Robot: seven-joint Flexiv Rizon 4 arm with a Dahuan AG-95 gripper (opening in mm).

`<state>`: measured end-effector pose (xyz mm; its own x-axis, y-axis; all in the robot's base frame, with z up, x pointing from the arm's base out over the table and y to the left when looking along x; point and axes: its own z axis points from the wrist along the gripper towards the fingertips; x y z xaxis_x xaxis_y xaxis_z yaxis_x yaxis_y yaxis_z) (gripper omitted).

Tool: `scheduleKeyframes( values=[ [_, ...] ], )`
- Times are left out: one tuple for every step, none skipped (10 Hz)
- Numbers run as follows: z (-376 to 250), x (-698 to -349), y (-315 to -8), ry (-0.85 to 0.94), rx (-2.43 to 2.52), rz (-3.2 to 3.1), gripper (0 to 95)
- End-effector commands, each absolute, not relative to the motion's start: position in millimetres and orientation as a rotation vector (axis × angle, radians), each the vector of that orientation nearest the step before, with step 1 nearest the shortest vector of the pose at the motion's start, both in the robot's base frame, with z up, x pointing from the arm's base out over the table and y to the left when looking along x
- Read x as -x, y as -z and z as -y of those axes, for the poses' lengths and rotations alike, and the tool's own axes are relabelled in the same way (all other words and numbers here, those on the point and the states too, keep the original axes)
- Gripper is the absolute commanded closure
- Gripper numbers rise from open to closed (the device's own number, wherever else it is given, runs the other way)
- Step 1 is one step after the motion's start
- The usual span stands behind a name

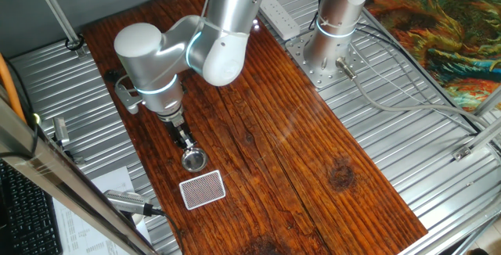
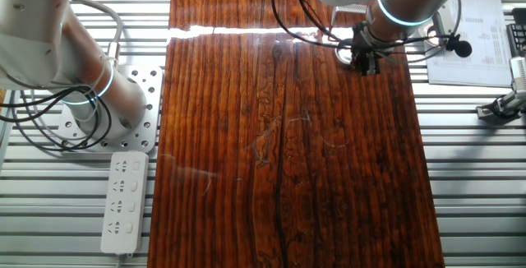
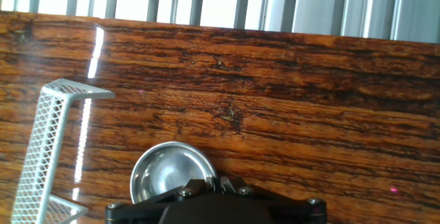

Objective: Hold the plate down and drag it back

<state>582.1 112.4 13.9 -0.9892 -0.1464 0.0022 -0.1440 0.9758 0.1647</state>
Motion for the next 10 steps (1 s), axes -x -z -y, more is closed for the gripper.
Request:
scheduleKeyframes(
  values=[
    [-111.4,-581.4,-14.6,0.269,-0.230,3.104,95.0],
    [-111.3,-581.4,-14.6,0.268,-0.231,3.104,95.0],
    [-111.2,-581.3,-14.4,0.262,-0.232,3.105,95.0],
    [-110.8,-581.3,-14.4,0.262,-0.233,3.104,95.0],
    [-110.6,-581.3,-14.4,0.263,-0.233,3.104,95.0],
    [-109.9,-581.3,-14.7,0.267,-0.232,3.104,95.0],
    [-109.4,-581.2,-14.7,0.266,-0.231,3.105,95.0],
    [-108.9,-581.2,-14.5,0.265,-0.232,3.105,95.0],
    [-107.6,-581.1,-14.2,0.267,-0.234,3.106,95.0],
    [-106.9,-581.1,-14.3,0.267,-0.235,3.106,95.0]
  ],
)
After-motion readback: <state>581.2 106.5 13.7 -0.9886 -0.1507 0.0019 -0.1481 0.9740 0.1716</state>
